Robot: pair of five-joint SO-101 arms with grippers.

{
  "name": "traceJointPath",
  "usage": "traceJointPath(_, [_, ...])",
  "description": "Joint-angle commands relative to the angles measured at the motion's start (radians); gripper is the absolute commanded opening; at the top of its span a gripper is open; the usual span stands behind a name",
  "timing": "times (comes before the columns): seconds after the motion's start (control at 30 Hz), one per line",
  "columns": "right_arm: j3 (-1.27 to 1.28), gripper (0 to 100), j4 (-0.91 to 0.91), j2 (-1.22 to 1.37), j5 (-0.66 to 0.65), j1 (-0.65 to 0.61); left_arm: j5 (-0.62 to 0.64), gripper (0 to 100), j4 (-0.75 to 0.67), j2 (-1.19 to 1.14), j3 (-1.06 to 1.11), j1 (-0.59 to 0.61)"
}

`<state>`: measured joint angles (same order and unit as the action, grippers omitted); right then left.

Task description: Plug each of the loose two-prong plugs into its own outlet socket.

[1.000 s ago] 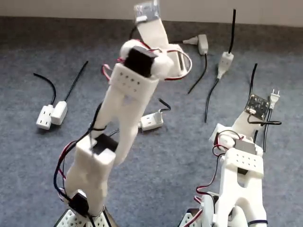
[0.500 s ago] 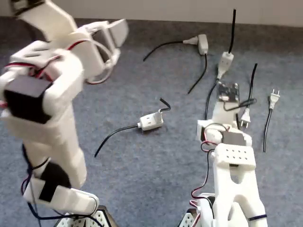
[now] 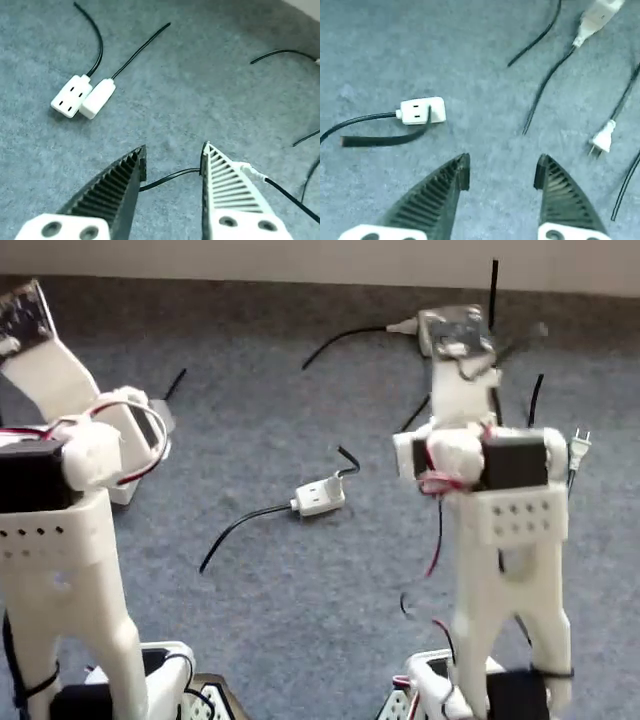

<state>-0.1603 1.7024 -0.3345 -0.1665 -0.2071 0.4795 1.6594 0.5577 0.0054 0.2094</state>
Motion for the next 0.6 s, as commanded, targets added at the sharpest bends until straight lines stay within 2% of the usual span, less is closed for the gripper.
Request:
traceJointPath(0.0, [-0.289, 21.7, 0.061, 0.182, -0.123, -0.030, -0.005, 19, -0.121, 0.093, 0.260, 0.022])
traceJointPath(0.13, [-0.372, 21.7, 0.061, 0.292, -0.388, -0.035, -0.005, 19, -0.267, 0.200, 0.516, 0.021])
traceJointPath(0.27, [-0.323, 21.7, 0.061, 0.297, -0.678, -0.025, -0.005, 19, -0.456, 0.318, 0.748, 0.021])
traceJointPath(0.4, [-0.249, 21.7, 0.061, 0.302, -0.873, -0.005, -0.005, 19, -0.628, 0.450, 0.940, 0.021])
traceJointPath(0.57, [-0.082, 21.7, 0.061, 0.305, -1.074, -0.010, -0.008, 19, -0.767, 0.627, 1.116, 0.019])
